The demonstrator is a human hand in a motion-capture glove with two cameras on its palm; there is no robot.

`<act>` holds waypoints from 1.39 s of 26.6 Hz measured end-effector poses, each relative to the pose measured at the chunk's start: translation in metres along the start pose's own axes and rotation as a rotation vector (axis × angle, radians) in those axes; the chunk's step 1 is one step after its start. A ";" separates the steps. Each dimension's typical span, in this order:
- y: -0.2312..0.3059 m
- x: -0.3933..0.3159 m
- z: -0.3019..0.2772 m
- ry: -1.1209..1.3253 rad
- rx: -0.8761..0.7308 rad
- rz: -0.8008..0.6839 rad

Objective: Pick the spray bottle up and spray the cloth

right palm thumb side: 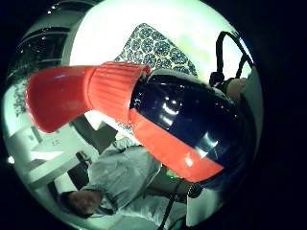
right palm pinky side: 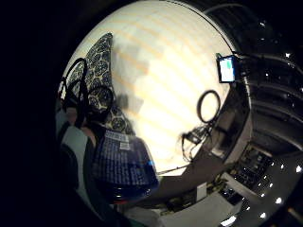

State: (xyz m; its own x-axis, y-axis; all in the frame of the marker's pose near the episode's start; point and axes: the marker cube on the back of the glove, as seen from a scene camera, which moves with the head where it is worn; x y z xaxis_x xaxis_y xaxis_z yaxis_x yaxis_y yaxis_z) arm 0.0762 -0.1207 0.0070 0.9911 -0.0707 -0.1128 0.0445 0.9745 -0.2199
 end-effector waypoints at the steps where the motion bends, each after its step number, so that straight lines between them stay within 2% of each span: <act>1: -0.001 -0.004 0.004 -0.025 0.012 -0.014; 6: -0.006 -0.032 -0.004 -0.248 0.145 -0.141; 14: -0.025 -0.118 -0.048 -0.899 0.426 -0.346; 20: -0.071 -0.198 -0.042 -1.288 0.499 -0.344; 28: -0.144 -0.268 0.016 -1.390 0.478 -0.213; 37: -0.193 -0.288 0.074 -1.249 0.499 -0.134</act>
State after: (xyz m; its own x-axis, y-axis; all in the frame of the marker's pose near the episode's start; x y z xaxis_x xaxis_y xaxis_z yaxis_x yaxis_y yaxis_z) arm -0.2081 -0.2729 0.1540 0.4147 -0.1916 0.8896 -0.0755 0.9670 0.2434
